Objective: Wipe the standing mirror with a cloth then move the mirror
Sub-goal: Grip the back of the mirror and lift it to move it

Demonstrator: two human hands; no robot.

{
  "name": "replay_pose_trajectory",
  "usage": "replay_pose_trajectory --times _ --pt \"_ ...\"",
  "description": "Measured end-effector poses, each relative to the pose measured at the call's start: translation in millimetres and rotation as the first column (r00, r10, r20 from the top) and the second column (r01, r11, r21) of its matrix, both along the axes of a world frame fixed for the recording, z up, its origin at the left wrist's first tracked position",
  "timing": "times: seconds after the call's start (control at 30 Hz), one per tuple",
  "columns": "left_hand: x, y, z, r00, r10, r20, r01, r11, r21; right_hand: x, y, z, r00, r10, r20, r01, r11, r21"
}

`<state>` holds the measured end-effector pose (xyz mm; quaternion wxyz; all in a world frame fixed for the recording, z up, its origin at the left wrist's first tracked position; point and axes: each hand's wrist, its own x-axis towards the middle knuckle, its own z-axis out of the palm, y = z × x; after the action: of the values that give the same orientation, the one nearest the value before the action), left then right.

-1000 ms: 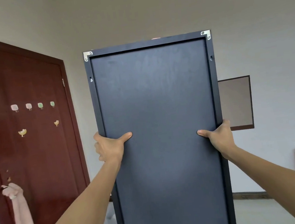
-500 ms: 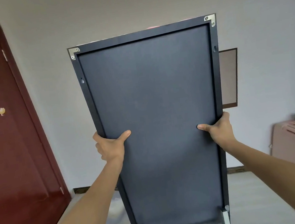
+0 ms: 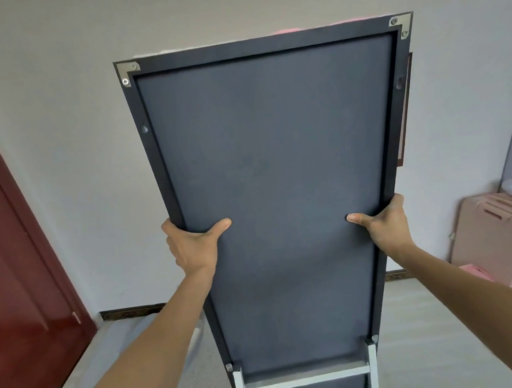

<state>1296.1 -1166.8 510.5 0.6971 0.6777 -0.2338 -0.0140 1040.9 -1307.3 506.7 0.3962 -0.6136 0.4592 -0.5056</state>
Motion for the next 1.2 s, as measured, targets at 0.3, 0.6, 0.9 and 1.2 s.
replay_pose_trajectory --times 0.3,0.6,0.9,1.2 --pt "14.3 -28.7 -19.0 0.986 -0.122 -0.111 0.119 0.992 -0.036 10.0 -26.9 -30.3 0.988 0.038 0.150 -0.042 0.999 0.023" --pt "46.2 -74.5 -39.8 0.918 -0.118 -0.378 0.121 0.993 -0.015 41.1 -74.2 -54.4 0.956 -0.022 0.293 -0.047 0.973 0.228" --pt "93.7 -148.4 -35.0 0.892 -0.171 -0.419 0.172 0.984 -0.037 76.6 -144.5 -55.0 0.965 -0.098 0.245 0.038 0.971 0.238" --pt "111.6 -231.8 9.2 0.897 -0.225 -0.381 0.208 0.974 -0.085 95.7 -225.0 -10.0 0.957 -0.146 0.249 0.105 0.980 0.167"
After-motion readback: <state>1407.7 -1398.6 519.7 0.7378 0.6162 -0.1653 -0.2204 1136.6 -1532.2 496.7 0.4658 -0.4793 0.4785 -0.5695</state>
